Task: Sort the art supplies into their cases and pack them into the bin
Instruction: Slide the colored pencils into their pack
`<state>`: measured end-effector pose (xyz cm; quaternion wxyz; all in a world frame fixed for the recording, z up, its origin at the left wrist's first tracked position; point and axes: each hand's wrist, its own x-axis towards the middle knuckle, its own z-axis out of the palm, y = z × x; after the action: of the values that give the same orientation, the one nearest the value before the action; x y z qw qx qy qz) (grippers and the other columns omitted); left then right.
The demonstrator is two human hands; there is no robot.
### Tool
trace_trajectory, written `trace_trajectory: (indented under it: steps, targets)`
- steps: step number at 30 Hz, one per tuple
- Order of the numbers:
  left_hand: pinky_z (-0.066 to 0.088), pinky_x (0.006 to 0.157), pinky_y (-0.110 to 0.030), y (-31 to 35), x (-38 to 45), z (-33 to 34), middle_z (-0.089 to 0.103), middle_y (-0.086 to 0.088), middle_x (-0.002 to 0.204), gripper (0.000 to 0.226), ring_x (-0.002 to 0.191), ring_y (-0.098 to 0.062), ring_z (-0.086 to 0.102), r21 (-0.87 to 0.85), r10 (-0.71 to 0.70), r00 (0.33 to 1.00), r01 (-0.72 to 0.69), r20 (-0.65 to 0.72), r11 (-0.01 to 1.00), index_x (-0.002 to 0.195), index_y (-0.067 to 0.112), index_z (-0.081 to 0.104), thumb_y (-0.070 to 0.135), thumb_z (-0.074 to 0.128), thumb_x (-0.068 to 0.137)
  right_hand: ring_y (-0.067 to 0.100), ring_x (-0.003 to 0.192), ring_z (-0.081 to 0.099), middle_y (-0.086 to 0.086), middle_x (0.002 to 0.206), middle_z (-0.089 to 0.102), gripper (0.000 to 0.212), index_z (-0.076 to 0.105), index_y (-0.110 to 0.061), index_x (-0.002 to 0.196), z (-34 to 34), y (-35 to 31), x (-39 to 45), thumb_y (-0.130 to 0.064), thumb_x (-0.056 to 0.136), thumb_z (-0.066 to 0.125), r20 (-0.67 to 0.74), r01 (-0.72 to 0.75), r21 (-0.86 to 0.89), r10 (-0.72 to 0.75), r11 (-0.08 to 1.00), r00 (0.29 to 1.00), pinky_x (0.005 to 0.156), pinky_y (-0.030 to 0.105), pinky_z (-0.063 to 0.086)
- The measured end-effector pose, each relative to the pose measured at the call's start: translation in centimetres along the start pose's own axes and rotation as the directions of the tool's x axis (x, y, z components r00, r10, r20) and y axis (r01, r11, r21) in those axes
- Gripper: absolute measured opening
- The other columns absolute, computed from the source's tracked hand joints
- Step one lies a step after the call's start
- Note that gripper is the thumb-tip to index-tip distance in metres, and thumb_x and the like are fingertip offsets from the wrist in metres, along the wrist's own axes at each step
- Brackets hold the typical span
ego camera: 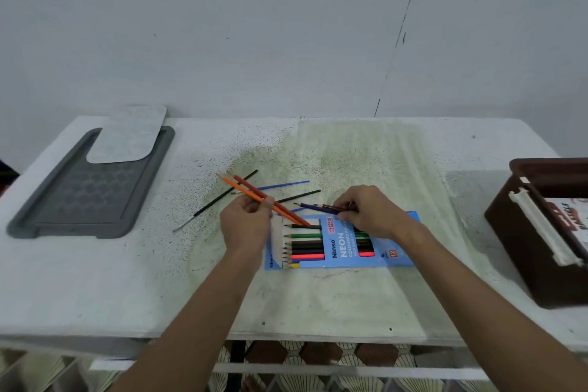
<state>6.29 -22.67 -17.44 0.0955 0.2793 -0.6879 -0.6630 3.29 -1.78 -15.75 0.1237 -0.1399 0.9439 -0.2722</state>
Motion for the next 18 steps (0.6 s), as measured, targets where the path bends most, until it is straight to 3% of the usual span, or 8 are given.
trace_trajectory:
  steps: [2, 4, 9, 13, 16, 18]
  targets:
    - [0.046, 0.062, -0.019, -0.7, -0.1, -0.5, 0.069, 0.004, 0.075, 0.008, 0.068, -0.006, 0.063, 0.026, -0.006, 0.998, 0.007, -0.057, 1.000, 0.078, 0.017, 0.067, 0.015, 0.073, 0.082, 0.016, 0.084, 0.061, 0.004, 0.097, 0.069, 0.015, 0.072, -0.012, 0.102, 0.1, 0.1, -0.2, -0.012, 0.089, 0.064, -0.008, 0.005, 0.004, -0.005, 1.000, 1.000, 0.074, 0.026, 0.050]
    - [0.045, 0.063, -0.021, -1.5, -0.2, -0.8, 0.067, 0.007, 0.072, 0.013, 0.071, -0.010, 0.064, 0.089, 0.020, 0.997, -0.013, -0.072, 0.996, 0.072, 0.021, 0.065, 0.019, 0.074, 0.082, 0.020, 0.088, 0.062, 0.006, 0.097, 0.069, 0.015, 0.072, -0.011, 0.101, 0.3, 0.2, -0.3, -0.012, 0.089, 0.064, -0.014, 0.020, -0.002, -0.020, 1.000, 1.000, 0.078, 0.032, 0.051]
    - [0.045, 0.062, -0.027, -2.4, 0.1, -0.9, 0.066, 0.004, 0.073, 0.023, 0.072, -0.013, 0.063, 0.353, 0.087, 0.996, -0.076, -0.018, 0.933, 0.078, 0.015, 0.068, 0.037, 0.073, 0.080, 0.017, 0.087, 0.061, 0.002, 0.095, 0.067, 0.015, 0.072, -0.014, 0.102, 0.5, 0.5, -0.2, -0.014, 0.089, 0.065, -0.018, 0.020, -0.005, -0.020, 1.000, 1.000, 0.077, 0.030, 0.051]
    - [0.033, 0.047, -0.026, -1.9, 1.2, -1.2, 0.054, -0.001, 0.052, 0.048, 0.051, -0.012, 0.052, 0.656, 0.070, 0.976, -0.190, 0.205, 0.730, 0.059, 0.010, 0.060, 0.053, 0.069, 0.078, 0.015, 0.085, 0.059, -0.001, 0.094, 0.064, 0.015, 0.072, -0.016, 0.102, 0.7, 0.7, -0.2, -0.016, 0.088, 0.066, -0.031, 0.028, -0.016, -0.028, 0.999, 0.999, 0.072, 0.025, 0.047]
    - [0.030, 0.048, -0.025, -1.3, 2.0, -1.4, 0.049, 0.000, 0.054, 0.061, 0.054, -0.015, 0.051, 0.810, 0.004, 0.978, -0.175, 0.209, 0.560, 0.058, 0.015, 0.048, 0.073, 0.062, 0.070, 0.014, 0.086, 0.059, -0.003, 0.094, 0.062, 0.016, 0.072, -0.015, 0.104, 0.5, 0.7, -0.3, -0.017, 0.089, 0.066, -0.038, 0.019, 0.000, -0.019, 1.000, 0.999, 0.072, 0.022, 0.046]
    - [0.032, 0.049, -0.026, -1.0, 1.9, -1.6, 0.051, 0.002, 0.061, 0.061, 0.058, -0.015, 0.052, 0.854, 0.080, 0.968, -0.249, 0.240, 0.456, 0.063, 0.019, 0.046, 0.079, 0.057, 0.066, 0.015, 0.087, 0.059, -0.002, 0.096, 0.063, 0.017, 0.072, -0.015, 0.104, 0.5, 0.8, -0.4, -0.017, 0.088, 0.066, -0.045, 0.024, 0.010, -0.023, 1.000, 0.999, 0.074, 0.024, 0.048]
